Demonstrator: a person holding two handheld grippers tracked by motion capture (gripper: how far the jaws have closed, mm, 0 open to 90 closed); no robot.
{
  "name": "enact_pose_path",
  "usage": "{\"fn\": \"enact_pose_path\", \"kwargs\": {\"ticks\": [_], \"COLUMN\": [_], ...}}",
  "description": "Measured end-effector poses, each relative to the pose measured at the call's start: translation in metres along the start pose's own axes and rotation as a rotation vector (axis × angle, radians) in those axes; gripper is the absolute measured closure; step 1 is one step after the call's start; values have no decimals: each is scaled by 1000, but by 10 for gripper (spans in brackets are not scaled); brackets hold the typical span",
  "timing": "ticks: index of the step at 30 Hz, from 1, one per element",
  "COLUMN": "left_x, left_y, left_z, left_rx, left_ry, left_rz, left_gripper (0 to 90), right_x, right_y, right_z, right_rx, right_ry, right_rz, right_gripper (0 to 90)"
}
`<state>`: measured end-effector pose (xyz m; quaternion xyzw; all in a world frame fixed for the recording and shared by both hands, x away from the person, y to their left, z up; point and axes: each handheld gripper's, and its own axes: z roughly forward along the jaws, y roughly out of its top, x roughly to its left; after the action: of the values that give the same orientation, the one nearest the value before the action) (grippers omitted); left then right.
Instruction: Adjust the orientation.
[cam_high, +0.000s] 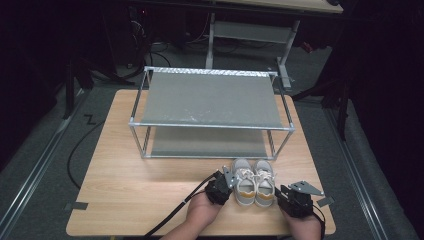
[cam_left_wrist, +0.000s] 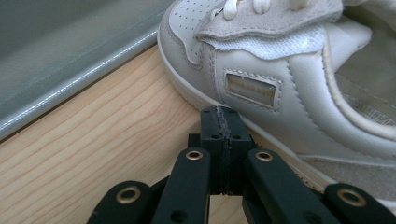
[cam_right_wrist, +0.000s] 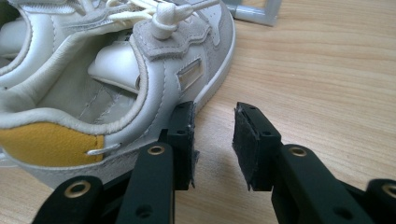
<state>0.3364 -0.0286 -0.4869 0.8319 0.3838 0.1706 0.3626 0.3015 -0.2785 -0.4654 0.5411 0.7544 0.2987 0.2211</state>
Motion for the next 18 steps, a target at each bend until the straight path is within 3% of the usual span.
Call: {"fn": "enact_pose_path", "kwargs": {"ticks": [4, 6, 9, 10, 11, 12, 14, 15, 16, 17, 18], "left_x": [1, 7, 15, 28, 28, 43, 61, 61, 77, 77, 85], "left_y": [-2, -4, -9, -16, -16, -26, -40, -40, -55, -55, -67], "left_z": [-2, -11, -26, -47, -47, -69, -90, -90, -105, -105, -114], "left_rx": [-11, -24, -41, -54, -54, -46, -28, -28, 0, 0, -9], "left_ry": [-4, -28, -7, 15, 15, 45, 55, 55, 65, 65, 97], "left_rz": [19, 39, 48, 82, 82, 111, 106, 106, 84, 84, 104], "left_gripper": [889, 749, 659, 610, 575, 542, 499, 467, 456, 463, 477], "right_x": [-1, -3, -6, -8, -8, -11, -13, -13, -13, -13, -12], "right_y": [1, 1, 1, 1, 1, 2, 2, 2, 3, 3, 7], "right_z": [0, 0, 1, 4, 4, 7, 10, 10, 12, 12, 12], "right_rx": [2, 8, 16, 30, 30, 49, 74, 74, 91, 91, 125], "right_ry": [1, 4, 2, -25, -25, -53, -87, -87, -118, -118, -150], "right_rz": [-8, 19, 42, 47, 47, 57, 52, 52, 54, 54, 56], "right_gripper": [686, 653, 633, 627, 627, 606, 574, 574, 564, 564, 563]}}
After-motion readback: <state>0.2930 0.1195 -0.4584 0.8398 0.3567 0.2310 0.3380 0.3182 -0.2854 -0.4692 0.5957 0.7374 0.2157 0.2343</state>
